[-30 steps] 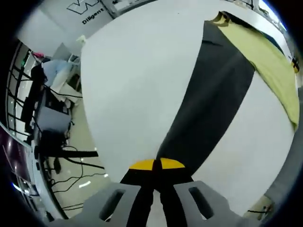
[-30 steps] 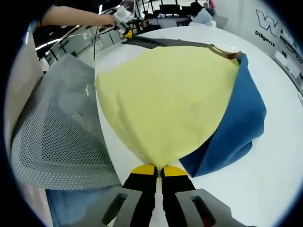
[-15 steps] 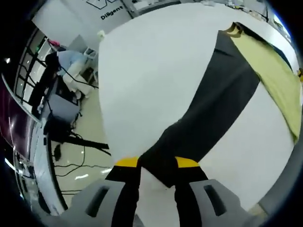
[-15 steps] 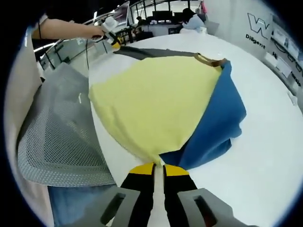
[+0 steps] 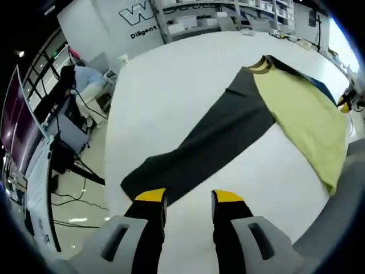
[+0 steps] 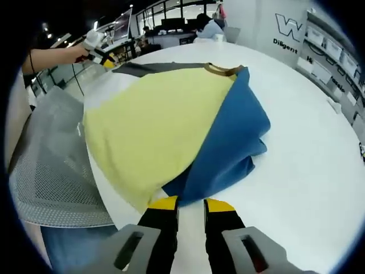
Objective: Fold the garment on the visible template until the final outline fits inside the template.
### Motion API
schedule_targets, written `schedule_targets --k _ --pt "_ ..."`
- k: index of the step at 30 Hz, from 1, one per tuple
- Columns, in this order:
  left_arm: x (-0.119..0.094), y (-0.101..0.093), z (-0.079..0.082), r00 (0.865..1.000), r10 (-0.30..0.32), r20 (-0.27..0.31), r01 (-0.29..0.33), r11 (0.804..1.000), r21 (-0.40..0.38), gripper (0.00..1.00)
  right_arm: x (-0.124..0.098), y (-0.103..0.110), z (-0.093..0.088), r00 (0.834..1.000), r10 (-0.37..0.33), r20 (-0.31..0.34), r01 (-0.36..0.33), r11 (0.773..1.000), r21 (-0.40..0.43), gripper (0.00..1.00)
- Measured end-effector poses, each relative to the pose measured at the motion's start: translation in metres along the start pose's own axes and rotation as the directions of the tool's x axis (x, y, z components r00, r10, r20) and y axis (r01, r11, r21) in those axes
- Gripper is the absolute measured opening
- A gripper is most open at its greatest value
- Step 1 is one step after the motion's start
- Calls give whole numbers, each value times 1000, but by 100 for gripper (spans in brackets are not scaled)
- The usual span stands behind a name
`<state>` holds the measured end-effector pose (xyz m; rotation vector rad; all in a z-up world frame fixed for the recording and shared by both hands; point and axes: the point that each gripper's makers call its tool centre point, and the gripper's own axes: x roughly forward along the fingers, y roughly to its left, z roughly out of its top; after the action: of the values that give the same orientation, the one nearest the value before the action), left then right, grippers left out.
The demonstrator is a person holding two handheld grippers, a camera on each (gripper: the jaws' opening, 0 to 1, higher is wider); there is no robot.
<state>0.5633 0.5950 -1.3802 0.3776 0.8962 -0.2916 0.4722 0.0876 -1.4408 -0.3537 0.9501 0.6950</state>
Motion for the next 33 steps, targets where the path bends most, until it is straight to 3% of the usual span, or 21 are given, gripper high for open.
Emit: schedule_targets --k 3,4,5,6,8,9,11,12,16,18,19,22,24,28,29,33 --pt "1 -19 1 999 -37 15 37 999 3 37 6 -1 -8 999 -27 -39 27 1000 -9 15" --pt "1 -27 0 999 -46 19 45 999 6 37 5 -7 -8 996 -77 -37 77 997 2 15" --pt "3 -32 0 998 -54 24 54 999 6 37 7 -4 -5 999 -42 -26 41 999 -34 13" --pt "2 -42 -1 997 -68 27 68 998 1 36 6 -6 -5 998 -53 -33 54 999 2 11" --pt "0 -58 -2 995 -91 35 91 996 -6 36 6 -5 -7 998 -43 -56 41 999 -35 0" --pt "0 -63 -4 995 -96 35 96 995 -6 35 5 -3 -5 998 -40 -49 38 998 -42 0" --pt "0 -75 -8 993 -115 33 116 993 -3 34 -1 1 0 1000 -4 -28 4 1000 -13 0" --pt "0 -80 -10 992 -122 32 122 992 -5 34 -6 8 9 999 36 16 -36 999 5 0" --pt "-1 -98 -16 988 -154 26 154 988 15 32 -26 22 32 986 138 97 -136 990 -21 0" --pt "-3 -107 -16 984 -173 29 173 985 23 32 -39 28 48 969 194 154 -193 981 -20 0" --pt "-3 -111 -15 983 -180 32 180 983 27 32 -46 33 58 952 234 195 -239 971 3 0" --pt "-3 -128 -11 976 -216 36 212 974 82 34 -58 33 75 924 274 265 -294 955 37 0" --pt "-3 -141 -9 970 -239 36 233 965 122 35 -68 29 92 890 290 352 -344 934 98 0" --pt "-4 -160 -5 963 -268 37 258 950 173 35 -83 13 117 844 254 472 -371 913 172 0" --pt "-5 -166 -4 959 -280 36 270 946 179 35 -88 7 123 823 237 516 -389 897 209 0" --pt "-6 -177 -1 952 -305 36 292 935 201 34 -96 -23 130 797 146 587 -380 875 298 0"
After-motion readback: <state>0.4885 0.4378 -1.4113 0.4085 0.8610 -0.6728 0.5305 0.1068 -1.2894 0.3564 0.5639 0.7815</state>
